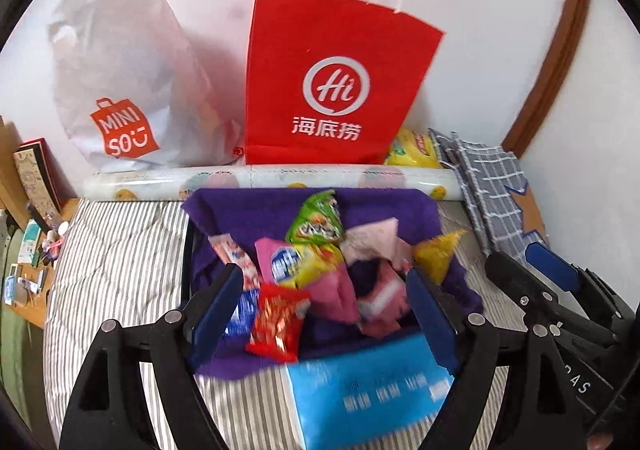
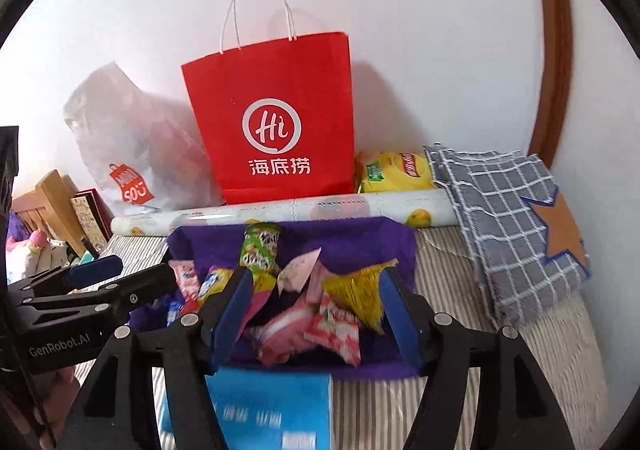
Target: Organize snacks
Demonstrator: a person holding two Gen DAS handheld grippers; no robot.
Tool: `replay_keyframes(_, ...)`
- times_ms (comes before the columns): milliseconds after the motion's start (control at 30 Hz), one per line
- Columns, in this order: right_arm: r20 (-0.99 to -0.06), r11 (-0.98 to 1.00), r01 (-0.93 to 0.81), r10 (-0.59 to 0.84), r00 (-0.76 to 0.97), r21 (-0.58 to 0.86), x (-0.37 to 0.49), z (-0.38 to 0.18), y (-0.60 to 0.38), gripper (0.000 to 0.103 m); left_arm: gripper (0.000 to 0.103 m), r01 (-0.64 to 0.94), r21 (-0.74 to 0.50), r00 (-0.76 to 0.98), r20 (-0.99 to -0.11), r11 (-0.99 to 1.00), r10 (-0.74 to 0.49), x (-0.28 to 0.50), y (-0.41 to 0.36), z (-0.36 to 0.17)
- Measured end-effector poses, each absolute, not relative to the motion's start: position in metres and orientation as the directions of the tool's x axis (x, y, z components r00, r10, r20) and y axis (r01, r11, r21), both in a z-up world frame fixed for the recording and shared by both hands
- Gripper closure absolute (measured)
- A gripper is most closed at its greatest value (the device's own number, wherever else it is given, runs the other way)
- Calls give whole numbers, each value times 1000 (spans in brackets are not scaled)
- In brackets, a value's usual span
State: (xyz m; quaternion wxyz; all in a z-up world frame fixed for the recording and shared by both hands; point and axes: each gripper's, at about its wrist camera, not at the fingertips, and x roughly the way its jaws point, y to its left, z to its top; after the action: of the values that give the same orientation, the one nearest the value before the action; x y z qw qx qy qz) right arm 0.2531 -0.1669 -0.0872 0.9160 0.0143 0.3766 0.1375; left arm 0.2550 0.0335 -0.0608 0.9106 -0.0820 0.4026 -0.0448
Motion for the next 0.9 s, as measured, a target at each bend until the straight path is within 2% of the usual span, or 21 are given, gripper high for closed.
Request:
replay_keyframes(200,-688,968,-206,245,683,141,205,-67,-185,40,14,39,-162,689,-711,986,-144,197,15,-45)
replay_keyframes(333,-707,982,-166,181,683,91,177,-61,-193,40,10,49,-168,695,-702,985,-154,161,7,-39)
replay_keyframes(467,-694,982,-144,188,696,122,141,-52,-206,39,9,52,-181,705,-690,982,-164,122,2,-31)
replay_keyframes(533,-685,982,-144,190,703,124,125,-48,-209,36,7,44,-182,715,-681,982,-158,103,1,-27)
replay_keyframes(600,-677,978,-161,207,706,131,107,-43,-210,23,4,40,-186,725,-670,982,-157,89,2,-24)
replay_keyframes(800,-659,980,-164,197,726,112,69,-33,-211,11,0,42,-173,758,-636,984,-144,47,0,-10)
replay_keyframes(900,-654,981,-148,194,731,126,58,-28,-214,10,0,45,-154,765,-631,987,-133,37,-3,-7)
